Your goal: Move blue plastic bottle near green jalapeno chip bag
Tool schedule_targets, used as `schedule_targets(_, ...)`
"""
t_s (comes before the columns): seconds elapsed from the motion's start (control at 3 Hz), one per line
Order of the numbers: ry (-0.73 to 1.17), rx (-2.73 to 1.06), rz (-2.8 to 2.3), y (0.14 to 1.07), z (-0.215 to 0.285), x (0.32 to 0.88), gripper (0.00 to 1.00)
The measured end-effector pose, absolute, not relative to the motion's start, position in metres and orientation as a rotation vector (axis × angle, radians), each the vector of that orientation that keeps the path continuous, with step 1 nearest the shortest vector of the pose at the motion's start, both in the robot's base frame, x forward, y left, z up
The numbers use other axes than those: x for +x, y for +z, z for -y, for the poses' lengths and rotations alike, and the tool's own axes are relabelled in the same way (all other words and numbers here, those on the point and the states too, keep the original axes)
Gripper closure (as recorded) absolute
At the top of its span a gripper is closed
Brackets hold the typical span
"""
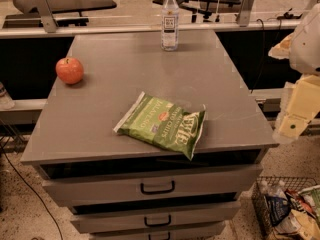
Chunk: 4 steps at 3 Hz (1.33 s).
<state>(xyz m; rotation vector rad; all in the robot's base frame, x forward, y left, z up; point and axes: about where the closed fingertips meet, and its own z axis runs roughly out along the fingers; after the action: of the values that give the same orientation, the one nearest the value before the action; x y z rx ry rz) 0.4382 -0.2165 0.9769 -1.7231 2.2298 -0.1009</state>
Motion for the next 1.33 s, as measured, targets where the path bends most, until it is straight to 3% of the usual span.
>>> schedule_targets(0.33, -0.119, -1.716, -2.215, 0.979, 0.216, 0.441, 0.0)
schedule_targets(0.67, -0.134, -1.668, -2.144, 0.98, 0.22, 0.479, 0.0)
schedule_targets(1.33, -0.111, -1.508, -1.976, 0.968, 0.218, 0.646, 0.0)
